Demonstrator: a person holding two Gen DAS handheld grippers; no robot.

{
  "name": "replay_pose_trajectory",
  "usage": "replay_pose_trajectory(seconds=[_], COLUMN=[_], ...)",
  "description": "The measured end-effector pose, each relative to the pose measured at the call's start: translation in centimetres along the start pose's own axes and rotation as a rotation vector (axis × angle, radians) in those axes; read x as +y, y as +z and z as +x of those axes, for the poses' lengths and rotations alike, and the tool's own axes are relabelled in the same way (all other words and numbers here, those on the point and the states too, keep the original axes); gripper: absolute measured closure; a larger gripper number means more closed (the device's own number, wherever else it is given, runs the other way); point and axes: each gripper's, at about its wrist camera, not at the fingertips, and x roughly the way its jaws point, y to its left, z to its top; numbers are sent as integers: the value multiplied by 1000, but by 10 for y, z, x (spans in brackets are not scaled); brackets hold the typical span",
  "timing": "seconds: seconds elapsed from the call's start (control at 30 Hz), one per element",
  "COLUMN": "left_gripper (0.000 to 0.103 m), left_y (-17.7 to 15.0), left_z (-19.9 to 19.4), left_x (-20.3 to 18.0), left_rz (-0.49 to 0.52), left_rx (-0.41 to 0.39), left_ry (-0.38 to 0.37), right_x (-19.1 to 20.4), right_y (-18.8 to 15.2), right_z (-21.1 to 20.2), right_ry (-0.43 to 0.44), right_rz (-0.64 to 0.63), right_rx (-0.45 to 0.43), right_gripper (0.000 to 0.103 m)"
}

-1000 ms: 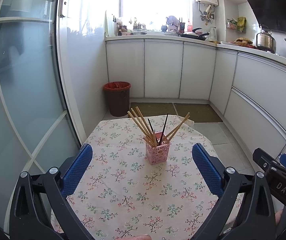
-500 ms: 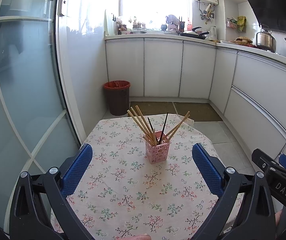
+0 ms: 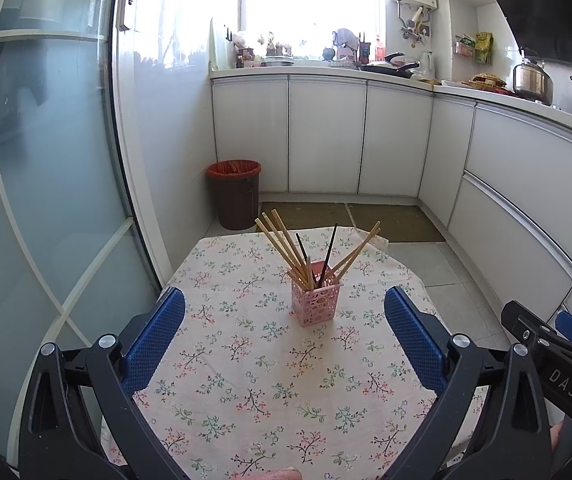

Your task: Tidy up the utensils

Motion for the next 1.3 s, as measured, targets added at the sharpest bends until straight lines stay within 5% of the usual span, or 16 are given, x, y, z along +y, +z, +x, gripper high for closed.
replay_pose_trajectory(seconds=[0.93,1.07,1.2,1.3], left_gripper=[7,13,33,33], left_y=[-2,-3,-4,-3], left_z=[8,8,6,7], left_x=[2,-1,0,-1], left_rz=[-21,-11,-13,-9], left_rx=[42,31,14,16], left_ry=[7,-13,-32,-37], right_x=[0,1,1,1], right_y=[0,0,0,0], right_z=[2,5,6,7], right_ry=[-3,-2,-3,-4], right_rz=[-5,-4,-4,-1], right_rx=[20,32,33,34], right_gripper=[7,7,7,7])
